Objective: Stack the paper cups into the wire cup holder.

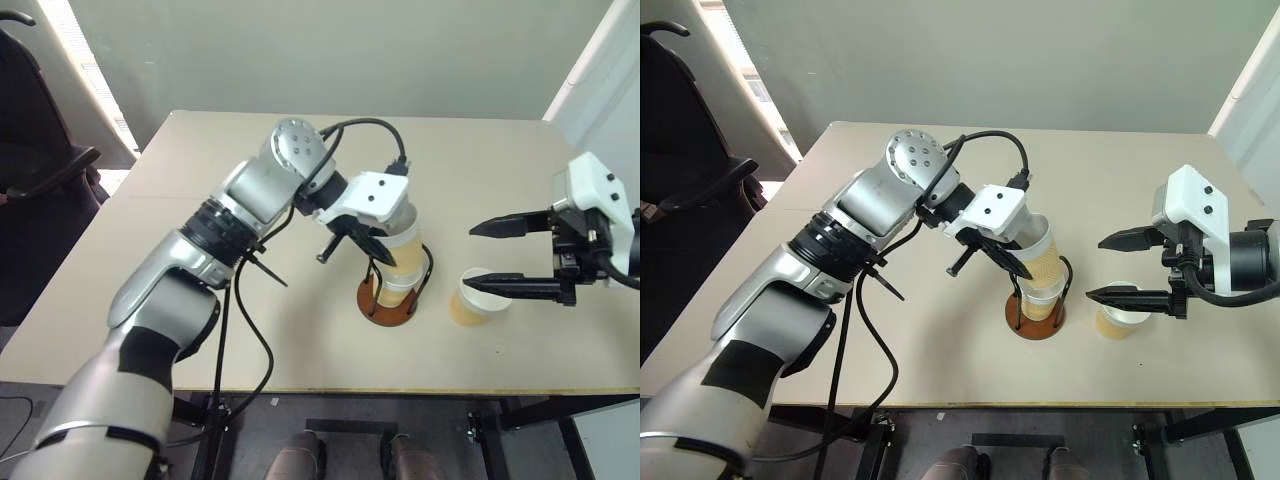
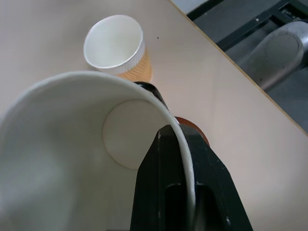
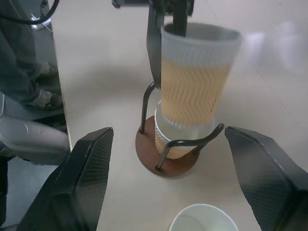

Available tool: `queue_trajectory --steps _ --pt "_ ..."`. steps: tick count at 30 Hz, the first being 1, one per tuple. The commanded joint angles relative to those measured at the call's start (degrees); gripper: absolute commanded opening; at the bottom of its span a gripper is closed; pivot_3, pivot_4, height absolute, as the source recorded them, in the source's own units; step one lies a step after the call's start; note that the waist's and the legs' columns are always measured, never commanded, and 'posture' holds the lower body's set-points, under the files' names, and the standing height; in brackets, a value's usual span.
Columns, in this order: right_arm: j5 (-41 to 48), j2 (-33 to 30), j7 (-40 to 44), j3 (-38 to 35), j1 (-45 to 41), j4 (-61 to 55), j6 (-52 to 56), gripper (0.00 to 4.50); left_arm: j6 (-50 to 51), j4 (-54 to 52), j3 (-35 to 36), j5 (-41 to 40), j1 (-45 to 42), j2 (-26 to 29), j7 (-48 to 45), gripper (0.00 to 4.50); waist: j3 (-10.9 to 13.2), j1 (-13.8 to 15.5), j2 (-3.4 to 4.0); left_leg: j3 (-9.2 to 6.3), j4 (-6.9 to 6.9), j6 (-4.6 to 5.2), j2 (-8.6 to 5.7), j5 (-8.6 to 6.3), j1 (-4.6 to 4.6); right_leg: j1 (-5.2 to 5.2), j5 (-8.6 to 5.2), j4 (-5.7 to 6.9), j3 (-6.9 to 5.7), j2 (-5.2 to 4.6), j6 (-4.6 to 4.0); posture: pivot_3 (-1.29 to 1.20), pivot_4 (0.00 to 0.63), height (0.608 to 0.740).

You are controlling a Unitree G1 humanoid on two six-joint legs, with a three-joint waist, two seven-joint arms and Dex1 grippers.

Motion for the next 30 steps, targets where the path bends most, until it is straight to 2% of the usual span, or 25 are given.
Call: queue_trajectory --steps 1,7,10,21,30 --pt "1.5 -1.7 -0.8 -3.7 0.6 -1.2 0.4 3.83 -2.5 0.8 0.4 1.3 0.0 -0.9 -2.3 0.04 0.0 0.0 0.0 0.01 0.01 0.0 0.0 -0.01 0.0 0.0 -0.01 0.0 0.01 0.0 0.01 0.0 0.15 0.74" --pt "2.8 -2.7 -1.5 -4.9 1.7 -1.7 0.9 3.83 -6.3 3.3 -0.2 4.6 0.0 -2.9 -2.3 0.04 0.0 0.1 0.0 0.02 0.01 0.01 -0.01 -0.01 0.0 0.01 -0.02 0.0 0.02 -0.01 0.05 0.0 0.15 0.74" --pt "3.2 -3.0 -1.6 -5.4 2.4 -1.9 0.9 3.83 -7.7 4.9 0.4 6.1 -0.4 -4.2 -2.3 0.66 0.0 0.1 0.0 0.02 0.01 0.02 -0.01 -0.02 0.0 0.01 -0.04 0.01 0.02 0.0 0.08 0.0 0.15 0.74" --pt "3.9 -4.0 -2.6 -5.4 3.3 -1.0 1.9 3.83 -7.1 7.5 4.8 6.6 -2.5 -8.0 -1.5 4.48 0.0 0.2 0.0 0.07 0.03 0.06 -0.02 -0.08 -0.01 0.01 -0.09 0.0 0.05 -0.01 0.19 0.0 0.15 0.74" --pt "4.1 -4.6 -6.9 -4.7 2.4 0.6 5.4 3.83 -5.3 11.1 11.8 6.0 -4.7 -7.5 -0.7 4.48 0.0 0.2 0.0 0.09 0.03 0.07 -0.04 -0.1 0.0 0.01 -0.12 0.01 0.08 -0.02 0.24 0.0 0.15 0.74"
